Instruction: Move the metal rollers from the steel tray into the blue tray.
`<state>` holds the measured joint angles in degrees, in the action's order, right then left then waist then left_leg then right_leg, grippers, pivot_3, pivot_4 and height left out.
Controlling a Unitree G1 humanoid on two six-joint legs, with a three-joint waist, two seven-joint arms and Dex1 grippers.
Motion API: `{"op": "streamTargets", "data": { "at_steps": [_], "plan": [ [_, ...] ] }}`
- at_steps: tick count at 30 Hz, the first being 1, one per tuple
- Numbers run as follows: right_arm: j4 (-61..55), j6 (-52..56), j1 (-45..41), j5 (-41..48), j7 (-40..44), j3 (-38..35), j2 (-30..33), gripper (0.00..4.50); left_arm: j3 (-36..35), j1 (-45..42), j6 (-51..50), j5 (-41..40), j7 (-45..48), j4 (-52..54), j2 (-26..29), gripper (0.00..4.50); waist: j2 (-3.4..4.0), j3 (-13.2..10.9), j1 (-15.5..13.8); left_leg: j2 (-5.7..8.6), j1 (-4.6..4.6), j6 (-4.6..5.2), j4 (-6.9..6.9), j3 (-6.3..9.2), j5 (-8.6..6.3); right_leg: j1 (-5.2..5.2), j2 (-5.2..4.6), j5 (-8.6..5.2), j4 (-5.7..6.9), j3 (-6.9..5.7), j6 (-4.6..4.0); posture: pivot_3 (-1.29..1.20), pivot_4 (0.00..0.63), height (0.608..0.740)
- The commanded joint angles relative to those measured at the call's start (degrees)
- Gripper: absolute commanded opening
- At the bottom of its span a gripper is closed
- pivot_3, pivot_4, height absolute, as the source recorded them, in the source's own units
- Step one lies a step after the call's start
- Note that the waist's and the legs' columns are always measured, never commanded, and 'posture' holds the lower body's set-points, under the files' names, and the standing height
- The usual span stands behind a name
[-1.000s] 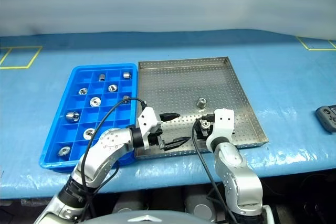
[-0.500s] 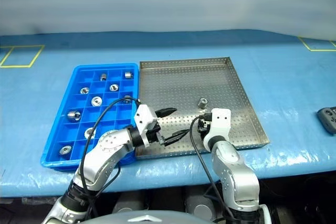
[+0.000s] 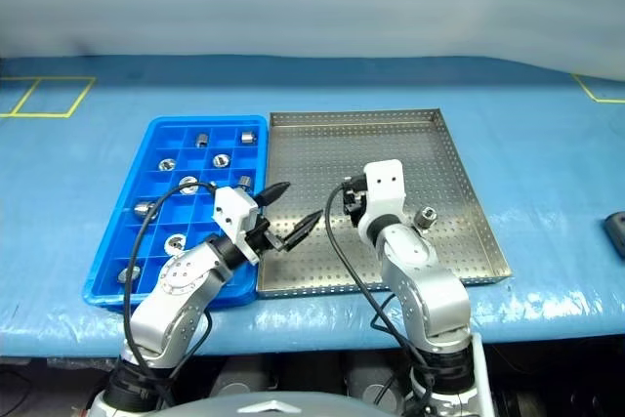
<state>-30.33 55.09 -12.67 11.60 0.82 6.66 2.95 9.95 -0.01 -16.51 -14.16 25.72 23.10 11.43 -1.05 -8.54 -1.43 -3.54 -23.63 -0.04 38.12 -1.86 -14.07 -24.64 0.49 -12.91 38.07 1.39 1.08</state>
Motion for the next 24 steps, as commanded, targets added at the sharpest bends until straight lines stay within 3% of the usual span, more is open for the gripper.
{"op": "streamTargets", "data": {
  "at_steps": [1,11,24],
  "plan": [
    [2.22,-2.83,-3.24,0.0,2.31,1.4,0.23,1.69,-3.1,2.52,1.22,0.79,-4.06,5.16,-0.43,4.5,0.0,0.0,-1.09,0.01,-0.01,0.0,-0.12,0.0,0.0,0.0,0.0,0.05,-0.12,-0.02,0.08,0.31,0.15,0.74],
    [16.25,-10.32,-13.34,-0.1,8.06,5.3,-2.64,1.69,-9.25,12.64,1.43,3.09,-12.42,14.02,-0.94,4.5,0.0,-0.03,-6.97,0.0,-0.17,-0.01,-0.41,0.04,-0.01,-0.07,-0.04,-0.1,-0.28,-0.39,-0.03,0.52,0.15,0.74],
    [25.15,-15.6,-15.54,-0.62,12.62,8.78,-6.32,1.69,-9.02,17.97,0.73,4.55,-16.07,18.21,-1.56,4.5,0.03,-0.05,-15.77,-0.05,-0.21,-0.05,-0.42,0.09,-0.02,-0.1,-0.04,-0.19,-0.28,-0.61,-0.1,0.6,0.15,0.74]
  ]
}}
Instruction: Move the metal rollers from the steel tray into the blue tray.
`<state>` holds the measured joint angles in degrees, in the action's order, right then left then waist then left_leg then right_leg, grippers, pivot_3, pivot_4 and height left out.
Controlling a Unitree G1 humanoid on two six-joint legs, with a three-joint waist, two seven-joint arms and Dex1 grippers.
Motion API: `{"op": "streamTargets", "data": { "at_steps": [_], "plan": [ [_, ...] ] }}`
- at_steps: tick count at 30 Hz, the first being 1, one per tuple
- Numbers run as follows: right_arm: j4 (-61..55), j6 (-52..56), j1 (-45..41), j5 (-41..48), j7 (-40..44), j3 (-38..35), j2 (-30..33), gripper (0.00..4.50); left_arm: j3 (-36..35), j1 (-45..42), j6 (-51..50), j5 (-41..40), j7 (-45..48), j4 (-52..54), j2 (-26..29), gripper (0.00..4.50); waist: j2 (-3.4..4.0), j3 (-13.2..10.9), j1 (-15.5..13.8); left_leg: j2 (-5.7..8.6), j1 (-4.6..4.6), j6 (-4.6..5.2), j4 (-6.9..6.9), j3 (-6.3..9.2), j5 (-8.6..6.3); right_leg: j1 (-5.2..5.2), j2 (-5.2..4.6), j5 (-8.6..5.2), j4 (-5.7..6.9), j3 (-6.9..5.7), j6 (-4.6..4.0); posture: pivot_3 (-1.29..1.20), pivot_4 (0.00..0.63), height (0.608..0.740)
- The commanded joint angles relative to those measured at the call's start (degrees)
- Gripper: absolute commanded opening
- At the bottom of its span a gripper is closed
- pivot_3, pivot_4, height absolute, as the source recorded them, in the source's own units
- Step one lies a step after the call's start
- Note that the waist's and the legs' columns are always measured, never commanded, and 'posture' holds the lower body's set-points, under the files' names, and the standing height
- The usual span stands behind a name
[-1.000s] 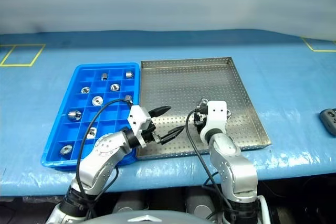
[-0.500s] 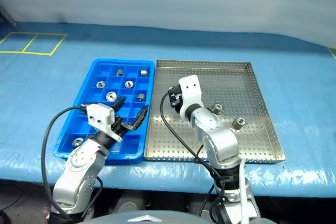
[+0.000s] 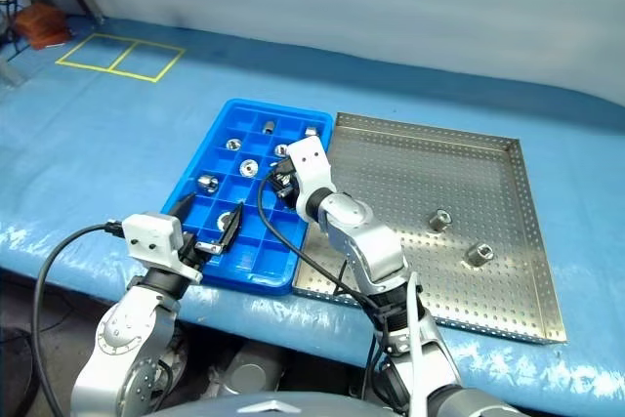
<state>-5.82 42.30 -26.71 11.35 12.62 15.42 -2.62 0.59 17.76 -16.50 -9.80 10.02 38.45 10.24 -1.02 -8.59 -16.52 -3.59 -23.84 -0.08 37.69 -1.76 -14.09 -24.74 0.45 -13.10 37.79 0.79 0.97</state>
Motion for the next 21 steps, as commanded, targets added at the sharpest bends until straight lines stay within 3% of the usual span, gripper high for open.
{"op": "streamTargets", "data": {
  "at_steps": [1,12,21],
  "plan": [
    [1.55,-3.28,-1.44,-0.56,0.98,0.13,-0.76,1.69,0.41,0.22,0.63,0.19,-0.4,2.88,-0.35,4.5,0.0,0.0,-1.68,0.0,0.0,0.0,-0.01,-0.01,0.0,-0.01,0.0,-0.01,0.0,-0.01,-0.01,0.6,0.15,0.74],
    [1.48,-3.49,1.24,-0.94,1.97,-1.13,0.52,1.69,1.11,-0.48,0.65,-0.81,1.19,1.78,0.15,4.5,-0.04,0.05,-8.66,-0.02,-0.76,-0.16,0.07,-0.04,0.0,-0.75,0.03,0.03,0.06,-0.04,0.08,0.56,0.15,0.74],
    [-3.34,-1.58,4.11,-0.96,1.26,-1.98,2.34,1.69,1.67,-1.87,1.82,-0.95,3.59,-0.75,0.41,4.5,-0.04,0.06,-10.08,-0.01,-0.77,-0.2,0.21,-0.07,-0.02,-0.73,0.0,0.03,0.04,-0.07,0.1,0.51,0.15,0.74]
  ]
}}
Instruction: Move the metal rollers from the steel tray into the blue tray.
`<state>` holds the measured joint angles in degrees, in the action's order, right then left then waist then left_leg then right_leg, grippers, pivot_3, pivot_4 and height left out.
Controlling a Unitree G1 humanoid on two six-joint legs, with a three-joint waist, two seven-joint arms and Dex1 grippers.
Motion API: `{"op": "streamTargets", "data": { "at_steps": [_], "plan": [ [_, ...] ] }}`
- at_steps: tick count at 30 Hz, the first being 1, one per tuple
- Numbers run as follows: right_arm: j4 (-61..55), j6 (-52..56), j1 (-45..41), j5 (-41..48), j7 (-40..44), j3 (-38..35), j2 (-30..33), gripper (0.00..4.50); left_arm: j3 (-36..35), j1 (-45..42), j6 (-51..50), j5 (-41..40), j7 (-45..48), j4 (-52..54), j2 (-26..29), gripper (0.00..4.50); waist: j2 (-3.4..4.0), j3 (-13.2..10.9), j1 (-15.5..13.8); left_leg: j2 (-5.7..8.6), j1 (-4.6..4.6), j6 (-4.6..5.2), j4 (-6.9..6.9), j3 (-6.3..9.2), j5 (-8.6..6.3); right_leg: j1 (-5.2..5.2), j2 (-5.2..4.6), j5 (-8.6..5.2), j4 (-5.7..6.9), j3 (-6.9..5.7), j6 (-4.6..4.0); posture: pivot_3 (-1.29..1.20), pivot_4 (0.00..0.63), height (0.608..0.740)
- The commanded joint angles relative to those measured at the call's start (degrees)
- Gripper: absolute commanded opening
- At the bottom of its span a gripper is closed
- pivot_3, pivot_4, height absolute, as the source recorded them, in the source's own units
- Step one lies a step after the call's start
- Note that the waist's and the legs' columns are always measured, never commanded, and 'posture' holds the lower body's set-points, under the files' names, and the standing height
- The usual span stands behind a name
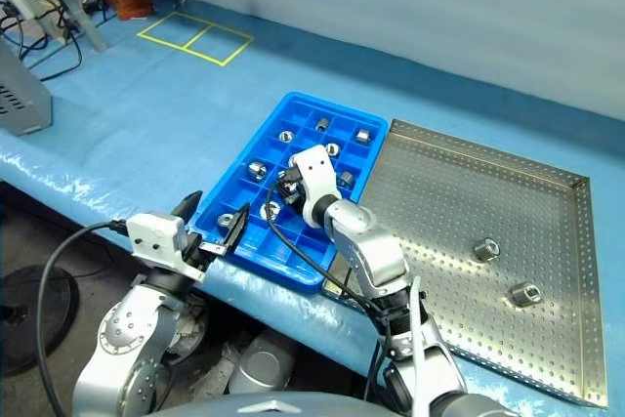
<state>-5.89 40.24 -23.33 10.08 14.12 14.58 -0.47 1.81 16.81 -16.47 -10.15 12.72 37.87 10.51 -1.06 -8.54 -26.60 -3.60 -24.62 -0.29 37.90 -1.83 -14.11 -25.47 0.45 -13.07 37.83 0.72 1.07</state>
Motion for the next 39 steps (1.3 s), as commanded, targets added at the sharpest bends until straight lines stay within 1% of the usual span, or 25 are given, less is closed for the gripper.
{"op": "streamTargets", "data": {
  "at_steps": [1,6,13,15,17,21,22,23,27,33,36,39],
  "plan": [
    [-3.74,0.66,0.99,0.35,-0.44,-1.31,0.25,1.69,0.46,-1.07,1.88,-0.62,1.08,-0.4,0.13,4.5,0.0,0.0,-0.02,0.0,0.0,0.0,0.0,0.0,0.0,0.0,0.0,0.0,0.01,0.0,0.0,0.5,0.15,0.74],
    [-5.42,1.14,1.75,0.53,-0.92,-2.01,0.34,1.69,0.53,-1.93,2.18,-0.72,2.12,-1.39,0.16,4.5,0.0,0.0,0.1,-0.01,-0.02,-0.01,0.0,0.02,0.0,0.0,0.02,0.0,0.01,-0.03,0.0,0.49,0.15,0.74],
    [-4.05,0.98,2.5,-0.37,-2.12,-2.73,0.38,1.69,0.9,-2.61,2.29,-0.75,2.96,-2.11,0.02,4.5,0.01,0.0,0.63,-0.01,-0.02,-0.01,0.01,0.03,0.0,0.0,0.03,0.0,0.02,-0.03,0.0,0.47,0.15,0.74],
    [-4.2,1.11,2.9,-0.32,-2.11,-2.84,0.48,2.41,1.11,-2.87,2.15,-0.79,3.28,-2.26,0.13,4.5,0.01,0.01,0.73,-0.01,-0.02,-0.01,0.02,0.02,0.0,0.0,0.03,0.0,0.03,-0.03,0.0,0.47,0.15,0.74],
    [-5.36,1.56,3.32,0.1,-1.95,-3.0,0.44,2.99,1.43,-3.32,1.74,-1.05,4.09,-2.55,0.56,4.5,0.01,0.01,0.8,-0.01,-0.02,-0.01,0.02,0.02,0.0,0.01,0.03,0.01,0.03,-0.03,0.0,0.45,0.15,0.74],
    [-8.15,2.12,4.02,0.79,-2.58,-4.04,-0.07,4.34,2.04,-4.48,1.19,-1.69,5.55,-3.42,1.01,4.5,0.03,0.02,1.55,-0.01,-0.02,-0.01,0.06,0.02,0.0,0.03,0.03,0.01,0.03,-0.03,0.0,0.39,0.15,0.74],
    [-9.21,2.24,4.31,1.01,-2.79,-4.56,-0.09,4.48,2.35,-5.05,1.06,-1.81,5.97,-3.87,1.09,4.5,0.03,0.02,1.97,-0.01,-0.02,-0.01,0.1,0.02,0.0,0.03,0.03,0.01,0.04,-0.03,0.01,0.39,0.15,0.74],
    [-10.88,2.59,4.65,1.29,-3.22,-5.39,-0.1,4.48,2.75,-6.05,0.82,-1.94,6.52,-4.56,1.19,4.5,0.03,0.02,2.37,-0.01,-0.02,-0.01,0.12,0.03,0.0,0.05,0.02,0.02,0.04,-0.03,0.02,0.35,0.15,0.74],
    [-17.27,3.48,6.93,1.44,-5.79,-8.46,0.31,4.48,4.02,-9.1,0.34,-2.85,8.63,-7.11,1.7,4.5,0.06,0.07,5.06,0.0,-0.03,-0.01,0.21,0.04,0.01,0.09,0.02,0.05,0.05,-0.02,0.06,0.27,0.15,0.74],
    [-22.85,4.23,12.41,-0.88,-12.52,-14.36,0.68,4.48,6.34,-13.38,0.38,-3.61,11.7,-11.29,1.55,4.5,0.1,0.11,11.2,0.03,-0.01,0.01,0.23,0.07,0.01,0.16,0.03,0.08,0.07,0.03,0.06,0.18,0.15,0.74],
    [-22.69,4.62,13.66,-0.76,-15.45,-17.38,-0.8,4.48,7.26,-14.85,0.63,-3.93,12.99,-12.85,1.39,4.5,0.12,0.12,15.39,0.03,0.04,0.02,0.26,0.12,0.02,0.23,0.03,0.09,0.11,0.03,0.04,0.15,0.15,0.74],
    [-21.14,4.07,13.69,-1.59,-17.85,-18.66,-1.78,4.48,8.05,-15.92,1.14,-4.06,13.96,-14.0,1.37,4.5,0.15,0.13,19.7,0.03,0.13,0.03,0.28,0.15,0.03,0.32,0.02,0.21,0.15,0.07,-0.17,0.13,0.15,0.74]
  ]
}}
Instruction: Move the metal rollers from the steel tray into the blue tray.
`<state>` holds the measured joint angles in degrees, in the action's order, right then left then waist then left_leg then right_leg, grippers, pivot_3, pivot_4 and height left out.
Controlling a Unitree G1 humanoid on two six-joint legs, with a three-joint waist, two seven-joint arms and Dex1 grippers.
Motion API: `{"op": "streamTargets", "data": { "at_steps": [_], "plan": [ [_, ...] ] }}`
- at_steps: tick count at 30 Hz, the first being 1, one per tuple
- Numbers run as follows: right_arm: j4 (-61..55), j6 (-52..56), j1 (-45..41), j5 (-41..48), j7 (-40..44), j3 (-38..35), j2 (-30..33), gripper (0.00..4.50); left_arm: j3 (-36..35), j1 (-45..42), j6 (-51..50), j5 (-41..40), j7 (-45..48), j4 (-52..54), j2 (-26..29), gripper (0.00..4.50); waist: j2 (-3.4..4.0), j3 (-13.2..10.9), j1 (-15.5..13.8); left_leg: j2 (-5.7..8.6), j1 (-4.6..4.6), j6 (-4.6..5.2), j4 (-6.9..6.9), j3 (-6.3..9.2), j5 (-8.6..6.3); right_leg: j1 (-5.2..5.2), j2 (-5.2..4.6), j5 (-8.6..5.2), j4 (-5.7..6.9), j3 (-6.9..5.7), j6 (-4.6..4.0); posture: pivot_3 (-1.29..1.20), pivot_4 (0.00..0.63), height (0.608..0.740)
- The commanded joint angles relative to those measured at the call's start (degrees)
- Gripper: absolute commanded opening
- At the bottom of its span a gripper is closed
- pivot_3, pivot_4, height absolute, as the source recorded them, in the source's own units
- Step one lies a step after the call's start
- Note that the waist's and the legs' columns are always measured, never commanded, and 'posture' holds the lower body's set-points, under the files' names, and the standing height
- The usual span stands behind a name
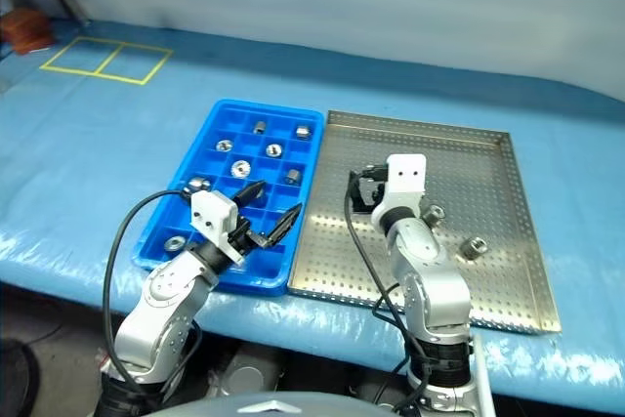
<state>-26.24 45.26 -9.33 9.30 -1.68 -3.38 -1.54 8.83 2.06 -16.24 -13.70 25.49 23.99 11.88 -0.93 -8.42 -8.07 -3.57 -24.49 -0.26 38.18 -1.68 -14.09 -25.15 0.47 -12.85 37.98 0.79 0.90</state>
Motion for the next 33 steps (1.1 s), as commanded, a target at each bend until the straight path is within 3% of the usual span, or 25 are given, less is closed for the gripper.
{"op": "streamTargets", "data": {
  "at_steps": [1,4,8,27,30,33],
  "plan": [
    [-0.17,-1.1,-0.46,-1.05,-2.55,-0.84,-0.88,4.48,1.33,-1.51,1.13,-0.46,1.53,-0.43,0.07,4.5,0.02,0.01,2.52,0.0,0.05,0.0,0.0,0.0,0.0,0.04,0.01,0.01,0.01,0.01,-0.02,0.13,0.15,0.74],
    [1.43,-1.46,-0.9,-1.11,-3.4,-1.24,-1.56,4.48,1.8,-2.01,1.33,-0.54,2.13,-0.95,0.12,4.5,0.03,0.0,5.12,-0.01,0.36,0.01,-0.09,0.0,0.0,0.26,0.04,-0.02,0.04,0.07,-0.05,0.12,0.15,0.74],
    [4.12,-2.41,-1.77,-0.98,-3.6,-1.37,-2.16,4.48,2.25,-2.25,1.23,-0.48,2.3,-1.22,-0.23,4.5,0.04,0.0,6.42,-0.01,0.83,0.01,-0.25,0.01,0.0,0.62,0.06,-0.22,0.08,0.1,0.07,0.12,0.15,0.74],
    [22.21,-8.83,-7.74,1.09,-3.89,-7.51,-2.08,4.48,3.39,-0.71,0.76,-0.6,2.34,0.41,0.57,4.5,0.05,0.0,6.19,0.02,0.89,0.04,-0.23,-0.15,0.02,0.6,0.04,-0.18,0.15,0.27,0.12,0.18,0.15,0.74],
    [23.1,-9.31,-7.73,0.95,-3.64,-6.83,-2.22,3.87,3.41,-0.41,0.87,-0.76,2.35,0.5,0.75,4.5,0.05,0.0,6.16,0.02,0.88,0.04,-0.24,-0.16,0.02,0.6,0.03,-0.18,0.14,0.29,0.13,0.19,0.15,0.74],
    [22.84,-9.22,-7.41,1.06,-3.33,-6.33,-2.6,2.93,3.39,-0.19,1.06,-0.81,2.34,0.52,0.81,4.5,0.05,0.0,6.03,0.03,0.88,0.04,-0.23,-0.16,0.02,0.6,0.02,-0.18,0.14,0.29,0.13,0.19,0.15,0.74]
  ]
}}
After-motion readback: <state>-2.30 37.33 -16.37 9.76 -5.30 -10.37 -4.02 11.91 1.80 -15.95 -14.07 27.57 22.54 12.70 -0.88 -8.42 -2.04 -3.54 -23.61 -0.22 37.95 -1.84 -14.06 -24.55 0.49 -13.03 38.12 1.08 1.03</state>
